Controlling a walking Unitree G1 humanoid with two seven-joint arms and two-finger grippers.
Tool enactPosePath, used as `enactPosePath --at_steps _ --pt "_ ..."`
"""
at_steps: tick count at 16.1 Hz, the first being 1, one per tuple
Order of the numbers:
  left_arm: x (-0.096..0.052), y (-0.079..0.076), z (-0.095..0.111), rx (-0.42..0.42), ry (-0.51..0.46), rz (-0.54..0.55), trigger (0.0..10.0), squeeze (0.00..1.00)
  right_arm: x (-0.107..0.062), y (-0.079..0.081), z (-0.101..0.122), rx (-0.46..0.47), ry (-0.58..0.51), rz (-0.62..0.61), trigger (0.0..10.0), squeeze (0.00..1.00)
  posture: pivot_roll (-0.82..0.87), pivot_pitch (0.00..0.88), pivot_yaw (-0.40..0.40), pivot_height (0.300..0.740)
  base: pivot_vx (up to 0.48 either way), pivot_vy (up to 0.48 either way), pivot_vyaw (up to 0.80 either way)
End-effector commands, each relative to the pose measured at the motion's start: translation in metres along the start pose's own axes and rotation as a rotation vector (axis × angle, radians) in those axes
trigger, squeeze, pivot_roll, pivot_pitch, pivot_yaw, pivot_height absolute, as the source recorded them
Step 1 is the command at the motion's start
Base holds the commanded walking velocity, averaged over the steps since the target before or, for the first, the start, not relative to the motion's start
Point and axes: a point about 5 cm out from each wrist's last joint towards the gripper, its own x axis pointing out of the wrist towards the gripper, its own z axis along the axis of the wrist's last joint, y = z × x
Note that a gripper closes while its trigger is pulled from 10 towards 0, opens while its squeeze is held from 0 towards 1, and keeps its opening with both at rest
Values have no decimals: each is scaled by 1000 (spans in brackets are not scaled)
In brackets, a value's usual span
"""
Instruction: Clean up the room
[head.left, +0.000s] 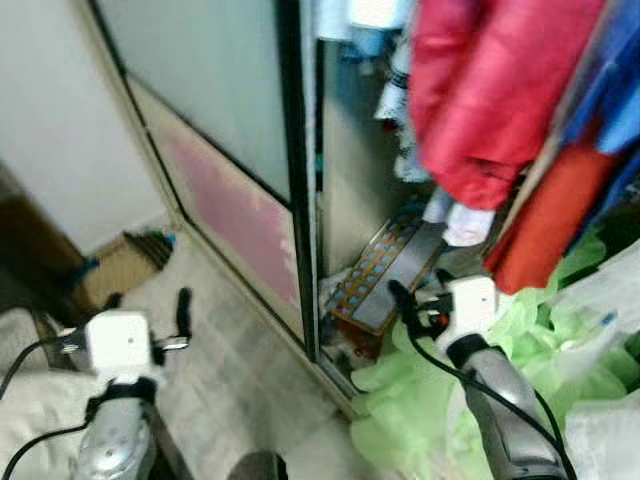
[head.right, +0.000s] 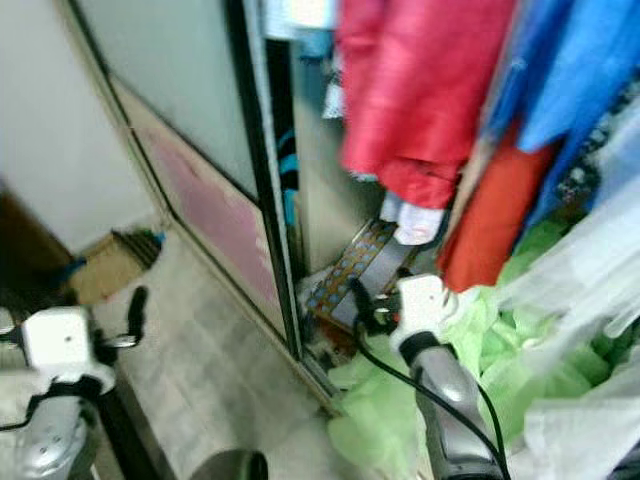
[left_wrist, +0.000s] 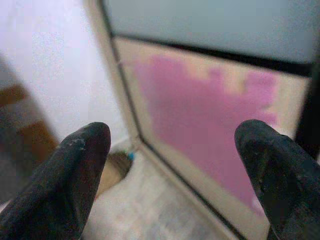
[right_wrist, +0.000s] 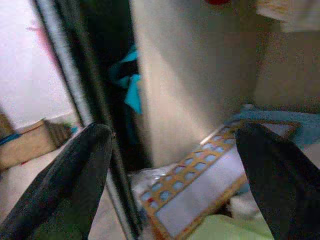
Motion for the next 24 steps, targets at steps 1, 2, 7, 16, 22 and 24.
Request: enactPosePath --at_steps 1,2,7,16,22,24 --pt "0 0 -4 24 20 -31 10000 0 0 -3 8 1 -33 -46 10000 0 -1 0 72 740 0 0 0" --pt "0 -5 -7 22 37 -61 10000 0 -1 -6 9 -3 -39 -66 10000 0 -13 0 78 740 0 0 0" --pt "4 -12 -2 19 26 -73 10000 0 -7 -4 14 -34 -30 -28 10000 0 -10 23 27 740 0 0 636" --pt "-1 -6 -1 6 27 50 10000 0 8 3 23 -71 -12 102 10000 0 30 23 -53 740 0 0 794" --pt "-10 -6 -2 19 51 83 10000 0 -21 7 9 -62 121 373 10000 0 25 22 -46 740 0 0 794" --pt "-10 -4 -4 31 58 70 10000 0 -32 9 0 -31 226 556 10000 0 16 30 -45 740 0 0 794"
